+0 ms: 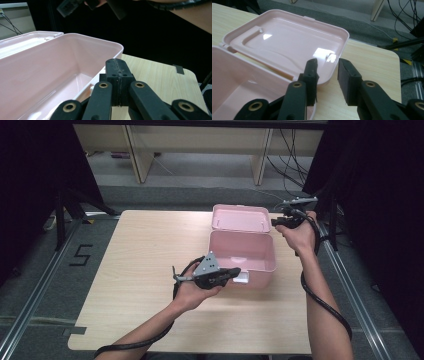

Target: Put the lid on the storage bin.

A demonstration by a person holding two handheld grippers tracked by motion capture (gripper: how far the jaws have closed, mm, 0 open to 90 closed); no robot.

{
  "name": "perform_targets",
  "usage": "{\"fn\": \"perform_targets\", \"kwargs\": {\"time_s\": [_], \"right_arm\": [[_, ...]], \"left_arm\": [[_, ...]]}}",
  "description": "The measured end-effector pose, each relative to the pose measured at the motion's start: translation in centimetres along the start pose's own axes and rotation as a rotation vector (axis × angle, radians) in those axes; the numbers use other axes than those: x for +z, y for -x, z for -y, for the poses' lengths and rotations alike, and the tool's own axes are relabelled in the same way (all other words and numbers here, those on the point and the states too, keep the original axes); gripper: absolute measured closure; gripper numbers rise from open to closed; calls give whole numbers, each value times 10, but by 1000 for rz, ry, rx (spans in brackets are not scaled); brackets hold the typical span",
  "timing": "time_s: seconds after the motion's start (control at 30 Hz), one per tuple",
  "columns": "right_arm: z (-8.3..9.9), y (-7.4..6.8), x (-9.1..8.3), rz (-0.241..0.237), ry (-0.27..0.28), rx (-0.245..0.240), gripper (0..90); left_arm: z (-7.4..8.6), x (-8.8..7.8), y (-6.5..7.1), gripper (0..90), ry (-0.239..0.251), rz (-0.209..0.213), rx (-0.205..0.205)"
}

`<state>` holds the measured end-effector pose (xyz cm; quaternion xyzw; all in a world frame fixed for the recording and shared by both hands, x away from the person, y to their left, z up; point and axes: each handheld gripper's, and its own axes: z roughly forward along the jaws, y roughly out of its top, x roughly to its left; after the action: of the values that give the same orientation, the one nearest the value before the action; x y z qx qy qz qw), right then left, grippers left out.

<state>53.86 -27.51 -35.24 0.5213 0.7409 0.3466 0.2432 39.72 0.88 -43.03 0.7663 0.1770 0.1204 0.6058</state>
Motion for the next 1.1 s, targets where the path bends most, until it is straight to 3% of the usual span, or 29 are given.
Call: {"fn": "perform_targets", "kwargs": {"time_s": [0.1, 0.17, 0.2, 0.6, 0.67, 0.7, 0.87, 1.0, 1.1], "right_arm": [[-4, 1, 5, 11, -30, 22, 698], [-5, 3, 10, 27, -31, 7, 697], [-5, 2, 10, 16, -48, 30, 696], [-8, 5, 28, 28, -75, 40, 717], [-9, 3, 30, 27, -85, 77, 718], [-10, 6, 31, 31, -84, 42, 718], [-13, 7, 38, 43, -81, 40, 720], [-17, 10, 43, 47, -95, 53, 722], [-20, 9, 48, 42, -108, 105, 726]], "left_arm": [[2, 5, 1, 898, -10, 4, 4], [5, 9, 1, 898, -16, 4, 5], [6, 10, 1, 898, -21, 3, 8], [19, 21, -2, 898, -46, -6, 44], [20, 21, -2, 898, -55, -10, 49], [21, 22, -2, 899, -53, -9, 46], [23, 24, -3, 898, -61, -14, 63], [25, 26, -4, 898, -68, -21, 71], [25, 26, -5, 898, -61, -34, 73]]}}
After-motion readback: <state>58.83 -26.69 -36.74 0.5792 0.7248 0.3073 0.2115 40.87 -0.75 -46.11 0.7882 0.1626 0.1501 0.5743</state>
